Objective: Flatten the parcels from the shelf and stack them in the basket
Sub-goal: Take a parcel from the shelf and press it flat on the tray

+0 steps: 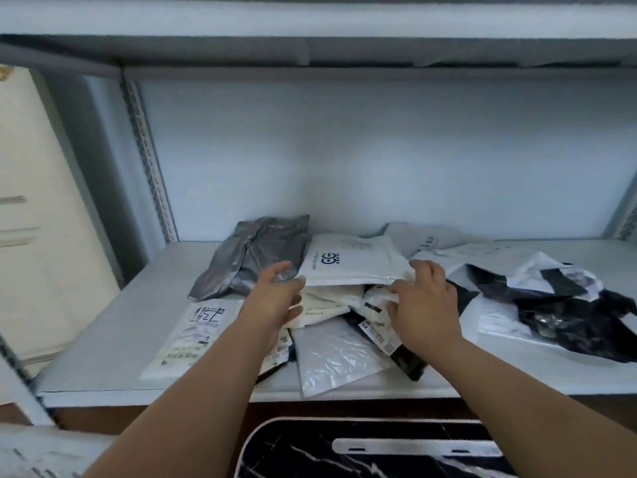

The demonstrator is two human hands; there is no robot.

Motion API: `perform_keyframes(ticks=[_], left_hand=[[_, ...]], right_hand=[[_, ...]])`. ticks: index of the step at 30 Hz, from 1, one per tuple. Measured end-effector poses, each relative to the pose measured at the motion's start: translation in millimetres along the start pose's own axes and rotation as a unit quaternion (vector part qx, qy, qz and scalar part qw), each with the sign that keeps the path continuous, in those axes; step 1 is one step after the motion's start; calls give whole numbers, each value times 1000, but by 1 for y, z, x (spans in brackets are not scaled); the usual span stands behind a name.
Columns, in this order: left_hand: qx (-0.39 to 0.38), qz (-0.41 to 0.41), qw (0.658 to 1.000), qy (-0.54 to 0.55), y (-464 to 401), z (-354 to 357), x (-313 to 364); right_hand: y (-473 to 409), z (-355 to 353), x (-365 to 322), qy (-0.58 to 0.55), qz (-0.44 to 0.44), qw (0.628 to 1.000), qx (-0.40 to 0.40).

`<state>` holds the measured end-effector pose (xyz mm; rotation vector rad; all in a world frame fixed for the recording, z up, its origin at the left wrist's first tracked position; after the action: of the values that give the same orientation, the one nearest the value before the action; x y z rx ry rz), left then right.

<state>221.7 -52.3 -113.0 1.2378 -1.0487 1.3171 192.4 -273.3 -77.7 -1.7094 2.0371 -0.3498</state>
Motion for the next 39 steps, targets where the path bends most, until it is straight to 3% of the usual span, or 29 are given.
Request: perform_keyframes(ticks=[4,7,10,12,14,17,19,22,26,28,30,33,36,39], left_hand=[[-8,-36,998,43,-23,35,0],[17,-50,998,41,-29,50,-3],[33,17,999,-27,-26,53,4],[19,112,990,-89,-11,62,25],[-22,200,970,-139,13,77,49],[-120,234,956,-129,59,102,64],[-170,248,943,-140,89,109,67],[-220,233,928,-192,122,108,57],[-216,114,948,-203,149,75,20],[-118,60,979,-154,152,36,6],[10,-22,999,-21,157,-12,-10],[103,-115,984,86,179,-61,-33],[13,-194,976,100,213,-61,-65],[-61,-223,970,-73,245,-73,-99]], right_hand=[[-8,3,9,-42,9,999,17],[-6,23,30,-144,96,982,-73],[7,27,35,-281,158,937,-135],[12,30,41,-445,251,845,-162],[18,38,41,-607,345,684,-212],[21,34,32,-764,368,460,-264],[22,23,36,-811,358,384,-259],[34,11,47,-822,351,373,-248],[59,-13,64,-825,310,405,-244],[75,-26,75,-817,292,422,-264],[98,-34,86,-788,284,449,-311],[145,-34,98,-728,266,473,-418],[196,-25,106,-659,270,481,-511],[228,-10,120,-599,303,505,-542]])
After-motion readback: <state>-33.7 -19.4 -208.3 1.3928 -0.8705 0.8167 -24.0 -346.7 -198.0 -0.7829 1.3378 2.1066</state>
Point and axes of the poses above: each hand's wrist, its own y-axis away from the middle knuckle, its own z-axis out of the palm, x = y × z, the point moved 9 cm from there along -y, towards the middle knuckle, and after that the axes turned 9 degrees about z, right-handed, at the moved point
